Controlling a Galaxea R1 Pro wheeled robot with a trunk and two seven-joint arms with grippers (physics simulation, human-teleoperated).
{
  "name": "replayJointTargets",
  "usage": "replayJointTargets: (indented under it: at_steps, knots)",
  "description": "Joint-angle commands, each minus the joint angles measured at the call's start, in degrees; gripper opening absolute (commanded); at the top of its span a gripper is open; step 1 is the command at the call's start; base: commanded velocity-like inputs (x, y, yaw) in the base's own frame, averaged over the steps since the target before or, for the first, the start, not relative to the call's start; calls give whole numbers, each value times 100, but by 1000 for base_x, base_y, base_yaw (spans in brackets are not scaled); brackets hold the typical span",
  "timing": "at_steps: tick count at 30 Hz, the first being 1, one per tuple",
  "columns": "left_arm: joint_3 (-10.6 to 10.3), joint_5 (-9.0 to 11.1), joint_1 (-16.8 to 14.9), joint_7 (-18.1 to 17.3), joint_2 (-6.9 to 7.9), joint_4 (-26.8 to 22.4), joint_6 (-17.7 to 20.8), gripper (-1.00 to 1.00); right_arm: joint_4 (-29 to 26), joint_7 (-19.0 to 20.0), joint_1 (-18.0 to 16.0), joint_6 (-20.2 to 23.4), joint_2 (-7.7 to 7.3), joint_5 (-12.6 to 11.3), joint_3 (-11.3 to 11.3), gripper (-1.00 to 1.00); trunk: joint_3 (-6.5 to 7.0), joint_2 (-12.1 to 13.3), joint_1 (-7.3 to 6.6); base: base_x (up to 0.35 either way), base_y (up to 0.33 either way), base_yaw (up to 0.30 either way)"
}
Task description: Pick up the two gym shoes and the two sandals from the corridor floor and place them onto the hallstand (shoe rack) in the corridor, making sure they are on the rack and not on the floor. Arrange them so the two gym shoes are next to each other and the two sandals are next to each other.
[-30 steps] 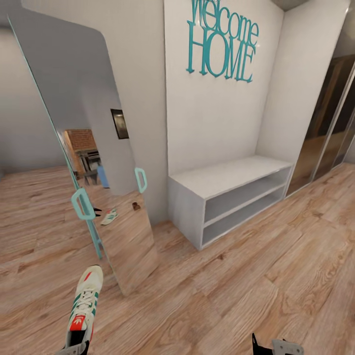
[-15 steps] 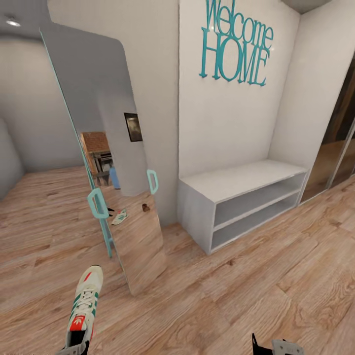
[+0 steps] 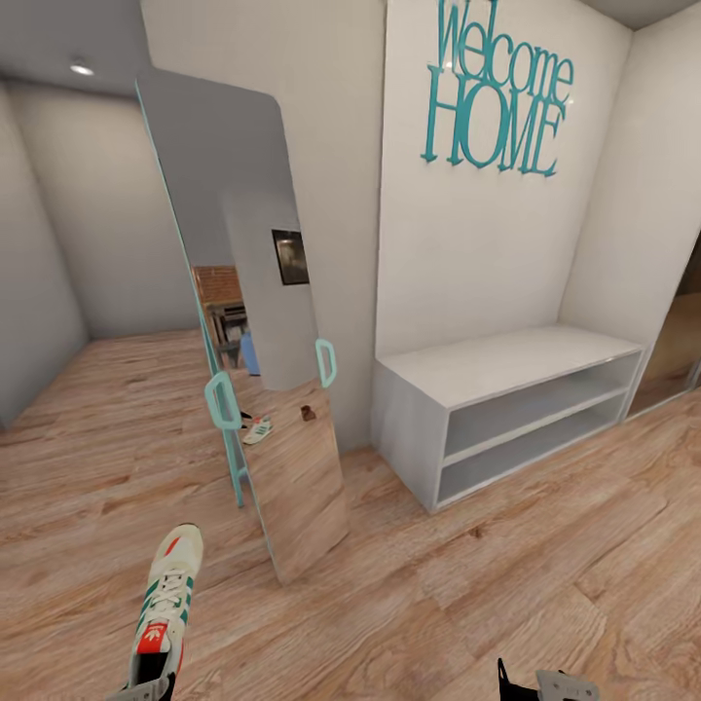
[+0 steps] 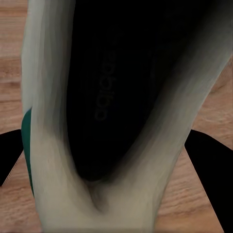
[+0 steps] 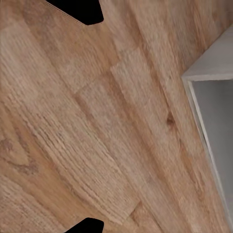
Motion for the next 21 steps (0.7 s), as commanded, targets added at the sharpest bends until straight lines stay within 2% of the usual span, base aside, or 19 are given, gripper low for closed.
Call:
replayJointTargets:
  at_steps: [1, 11, 21]
  knots:
    - [50, 10, -7, -59, -2, 7, -4, -100, 2, -18, -2, -15, -1, 5, 3, 100, 2, -2, -1, 0, 0, 175]
    - [79, 6, -7, -53, -9, 10, -10, -100, 2, -18, -2, -15, -1, 5, 4, 100, 70, -2, -1, 0, 0, 188]
    - [80, 6, -7, -57, -9, 16, -27, -100, 2, -18, -2, -8, 35, 7, 12, 100, 55, -2, -1, 0, 0, 273]
